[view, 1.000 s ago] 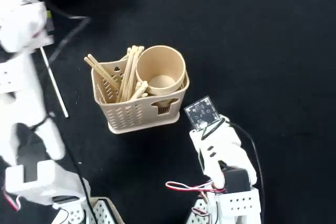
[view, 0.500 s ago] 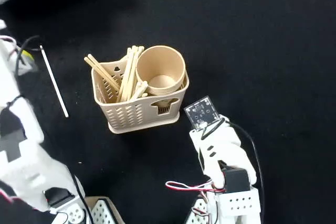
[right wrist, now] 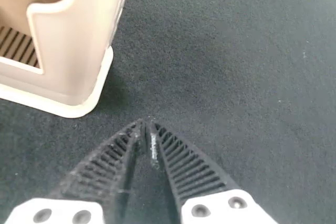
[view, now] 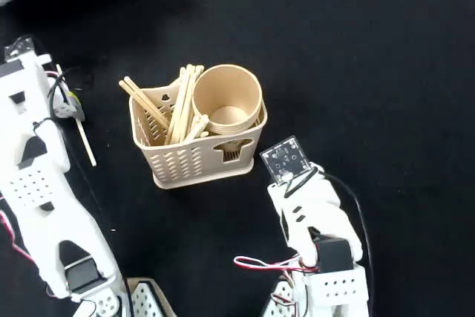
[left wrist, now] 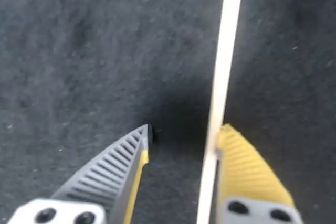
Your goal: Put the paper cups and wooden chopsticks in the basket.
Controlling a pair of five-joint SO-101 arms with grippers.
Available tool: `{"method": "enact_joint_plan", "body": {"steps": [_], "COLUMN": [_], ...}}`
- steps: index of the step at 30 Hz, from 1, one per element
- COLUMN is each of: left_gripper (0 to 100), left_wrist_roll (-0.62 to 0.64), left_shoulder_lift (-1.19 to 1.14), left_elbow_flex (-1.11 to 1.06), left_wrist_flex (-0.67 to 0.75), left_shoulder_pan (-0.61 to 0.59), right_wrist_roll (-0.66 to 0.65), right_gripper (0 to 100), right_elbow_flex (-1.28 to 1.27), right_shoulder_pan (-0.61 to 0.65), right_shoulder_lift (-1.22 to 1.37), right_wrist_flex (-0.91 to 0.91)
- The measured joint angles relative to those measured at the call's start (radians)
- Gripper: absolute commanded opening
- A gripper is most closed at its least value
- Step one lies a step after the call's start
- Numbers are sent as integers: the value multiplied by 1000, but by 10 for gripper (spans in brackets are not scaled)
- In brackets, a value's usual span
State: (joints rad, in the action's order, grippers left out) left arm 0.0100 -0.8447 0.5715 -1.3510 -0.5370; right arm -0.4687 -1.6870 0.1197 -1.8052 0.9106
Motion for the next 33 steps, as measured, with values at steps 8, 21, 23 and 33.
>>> {"method": "enact_joint_plan", "body": {"steps": [8, 21, 23, 33], "left_gripper": [27, 27, 27, 27], "left_wrist_roll": [0, 97, 98, 98], "left_shoulder_lift": [-133, 163, 327, 1243], "left_elbow_flex": [348, 292, 161, -459], "left_wrist_flex": [-256, -405, -405, -121], "left_shoulder_pan": [12, 18, 37, 144], "right_wrist_roll": [0, 0, 0, 0], "right_gripper": [12, 12, 12, 12], "right_elbow_flex": [0, 0, 0, 0], "right_shoulder_pan": [0, 0, 0, 0], "right_shoulder_lift": [0, 0, 0, 0], "right_wrist_flex": [0, 0, 9, 12]}}
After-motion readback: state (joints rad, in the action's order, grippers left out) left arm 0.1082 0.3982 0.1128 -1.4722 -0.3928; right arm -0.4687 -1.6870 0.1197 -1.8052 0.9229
